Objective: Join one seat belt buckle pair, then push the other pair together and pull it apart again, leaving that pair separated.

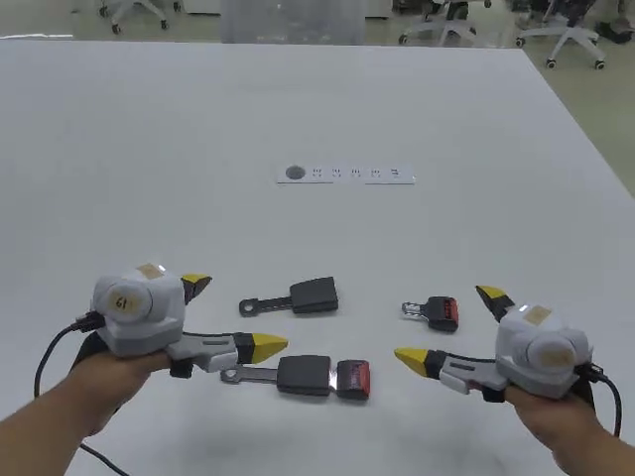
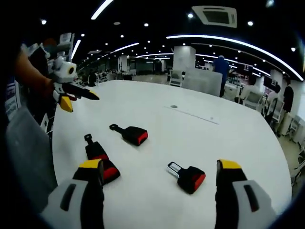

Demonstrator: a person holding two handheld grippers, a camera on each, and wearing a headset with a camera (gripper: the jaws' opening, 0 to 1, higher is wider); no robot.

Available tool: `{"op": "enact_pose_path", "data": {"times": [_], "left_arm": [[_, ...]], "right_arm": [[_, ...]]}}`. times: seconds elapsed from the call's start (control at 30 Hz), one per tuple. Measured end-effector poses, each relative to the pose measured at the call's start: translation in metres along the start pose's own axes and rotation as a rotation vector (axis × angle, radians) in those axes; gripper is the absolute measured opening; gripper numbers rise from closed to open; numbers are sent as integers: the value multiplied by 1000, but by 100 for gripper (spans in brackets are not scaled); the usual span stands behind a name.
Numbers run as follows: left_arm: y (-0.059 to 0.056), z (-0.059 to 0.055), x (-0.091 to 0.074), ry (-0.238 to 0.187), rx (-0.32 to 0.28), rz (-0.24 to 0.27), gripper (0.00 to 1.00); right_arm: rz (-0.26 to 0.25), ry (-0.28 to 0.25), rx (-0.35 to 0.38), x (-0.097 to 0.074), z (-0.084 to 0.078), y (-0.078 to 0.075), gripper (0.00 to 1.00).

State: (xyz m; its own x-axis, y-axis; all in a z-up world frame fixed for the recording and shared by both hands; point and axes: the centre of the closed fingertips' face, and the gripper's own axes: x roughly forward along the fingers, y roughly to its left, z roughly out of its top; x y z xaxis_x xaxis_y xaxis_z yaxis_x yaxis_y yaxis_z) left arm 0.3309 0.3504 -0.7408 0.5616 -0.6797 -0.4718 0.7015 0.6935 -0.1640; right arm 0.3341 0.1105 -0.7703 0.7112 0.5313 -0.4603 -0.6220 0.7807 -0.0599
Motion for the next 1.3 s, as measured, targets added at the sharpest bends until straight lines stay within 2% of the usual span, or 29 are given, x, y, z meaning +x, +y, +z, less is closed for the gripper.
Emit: {"op": "enact_pose_path", "data": {"times": [0.1, 0.17, 0.37, 0.57, 0.63, 0.77, 0.93, 1.3], "left_arm": [[-4, -4, -12, -2, 14, -8, 100], [-3, -8, -20, 0, 33, -9, 100], [-10, -22, -40, -4, 56, -11, 100], [-15, -34, -55, -1, 53, 2, 100], [-17, -36, -60, -7, 54, 9, 100], [-17, -42, -67, -13, 41, 29, 100], [-18, -43, -72, -27, 20, 42, 100], [-20, -42, -73, -32, 33, 45, 100]], "right_arm": [[22, 5, -17, -4, -1, 11, 100], [25, 11, -24, -7, -2, 16, 100], [33, 3, -24, -17, -3, 31, 100], [39, 6, -18, -29, -10, 44, 100], [34, -9, -11, -35, -11, 47, 100], [26, -1, 4, -43, -19, 51, 100], [21, 2, 12, -50, -24, 56, 100], [13, 2, 19, -54, -24, 58, 100]]}}
